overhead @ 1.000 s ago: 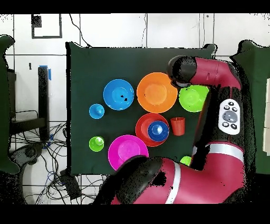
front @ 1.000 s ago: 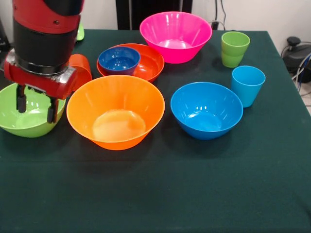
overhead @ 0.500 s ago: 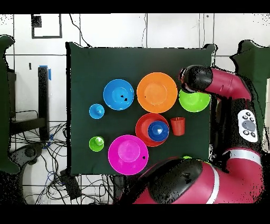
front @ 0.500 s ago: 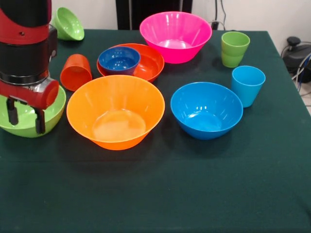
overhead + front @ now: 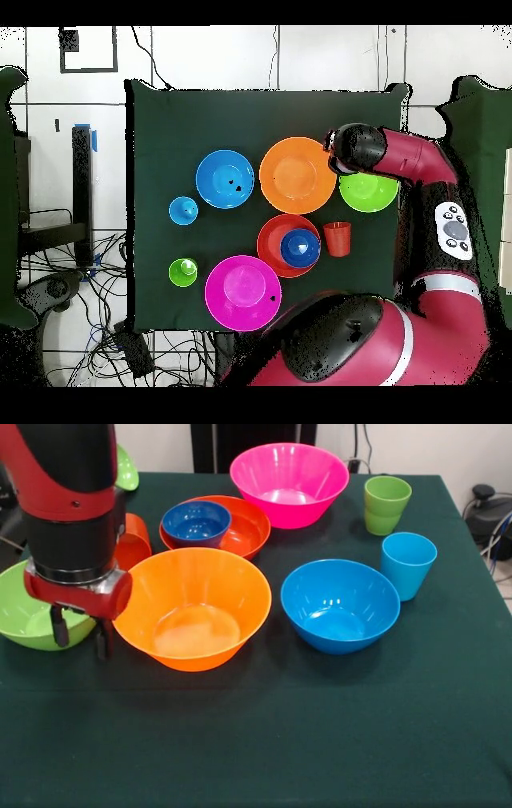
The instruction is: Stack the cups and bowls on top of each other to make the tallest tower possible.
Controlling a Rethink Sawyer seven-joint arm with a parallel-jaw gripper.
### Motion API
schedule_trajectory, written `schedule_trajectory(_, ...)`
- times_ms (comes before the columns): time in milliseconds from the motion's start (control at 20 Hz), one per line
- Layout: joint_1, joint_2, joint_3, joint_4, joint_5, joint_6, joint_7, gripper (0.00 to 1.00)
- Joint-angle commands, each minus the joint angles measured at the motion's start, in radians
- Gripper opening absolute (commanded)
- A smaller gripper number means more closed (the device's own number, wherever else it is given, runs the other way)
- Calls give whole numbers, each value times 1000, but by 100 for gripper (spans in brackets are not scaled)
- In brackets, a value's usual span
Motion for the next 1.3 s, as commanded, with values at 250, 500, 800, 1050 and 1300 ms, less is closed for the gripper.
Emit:
schedule_trajectory(250, 70, 34, 68, 4, -138, 76, -262, 100)
schedule_trajectory(500, 111, 45, 7, -56, -84, 373, -174, 100)
schedule_trajectory(800, 108, -77, 2, 41, -15, 579, -133, 100)
schedule_trajectory(1050, 105, -91, 15, 33, -15, 616, -110, 100)
schedule_trajectory(1300, 102, -80, 27, 10, -31, 634, -104, 100)
